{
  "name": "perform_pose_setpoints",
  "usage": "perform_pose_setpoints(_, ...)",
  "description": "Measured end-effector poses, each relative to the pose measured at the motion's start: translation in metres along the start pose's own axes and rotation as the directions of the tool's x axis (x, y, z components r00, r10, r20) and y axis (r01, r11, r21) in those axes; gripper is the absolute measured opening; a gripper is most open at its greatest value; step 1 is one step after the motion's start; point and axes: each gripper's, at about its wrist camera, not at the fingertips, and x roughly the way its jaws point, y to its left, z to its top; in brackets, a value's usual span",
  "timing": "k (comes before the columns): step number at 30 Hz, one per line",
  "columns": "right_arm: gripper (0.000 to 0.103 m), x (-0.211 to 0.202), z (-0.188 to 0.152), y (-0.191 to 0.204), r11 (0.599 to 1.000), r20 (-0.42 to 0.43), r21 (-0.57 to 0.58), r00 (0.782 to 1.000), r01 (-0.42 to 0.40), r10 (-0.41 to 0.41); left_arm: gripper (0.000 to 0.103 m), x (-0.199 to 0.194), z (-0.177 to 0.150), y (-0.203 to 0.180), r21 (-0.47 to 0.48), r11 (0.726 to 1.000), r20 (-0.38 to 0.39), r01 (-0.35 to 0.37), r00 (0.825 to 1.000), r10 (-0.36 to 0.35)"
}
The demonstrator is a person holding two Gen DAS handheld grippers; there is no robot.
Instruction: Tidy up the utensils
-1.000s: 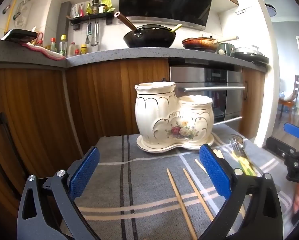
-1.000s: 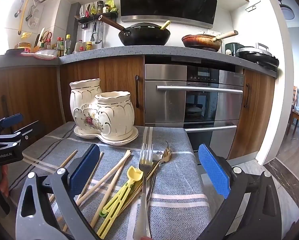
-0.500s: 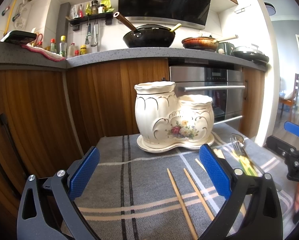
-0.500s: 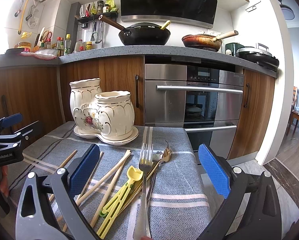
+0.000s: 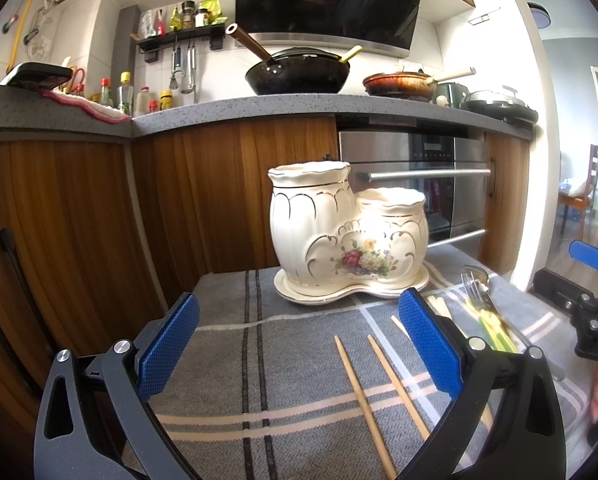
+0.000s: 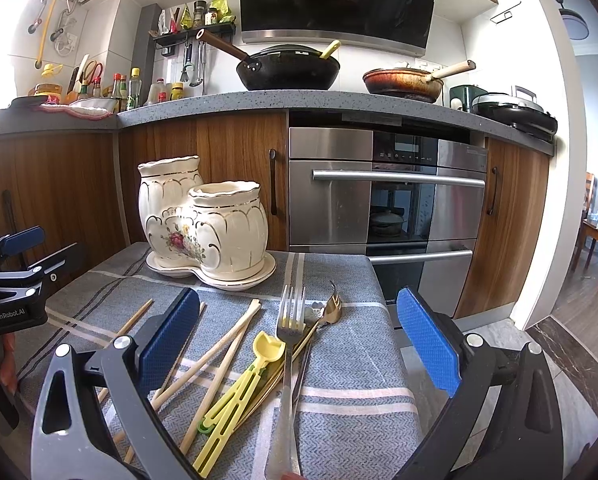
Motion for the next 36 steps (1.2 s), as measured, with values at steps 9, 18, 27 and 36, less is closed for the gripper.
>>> perform_pose_setpoints(9,0.098,0.0,0.0,0.0,1.0,-0.003,0.0,1.0,0.0,0.0,0.099,0.0,0.0,0.0,0.001,1.0,0.002,0.001,1.0,-0.001)
perform_pose_setpoints(18,0.098,0.0,0.0,0.0,1.0,-0.004,-0.001,1.0,0.0,0.0,0.099,0.0,-0.001,0.0,0.003,1.0,-0.002,0.003,1.0,-0.003)
perform_pose_setpoints(27,0.098,0.0,0.0,-0.001,1.0,-0.006,-0.002,1.0,0.0,-0.001,0.099,0.004,-0.003,0.0,0.012,1.0,-0.017,0.002,1.0,-0.002)
perform_pose_setpoints(36,0.098,0.008,-0.001,-0.019,0.997,-0.012,0.052,0.998,0.065,-0.064,0.099,0.017,-0.005,-0.003,0.038,0.999,-0.101,0.01,0.995,-0.006)
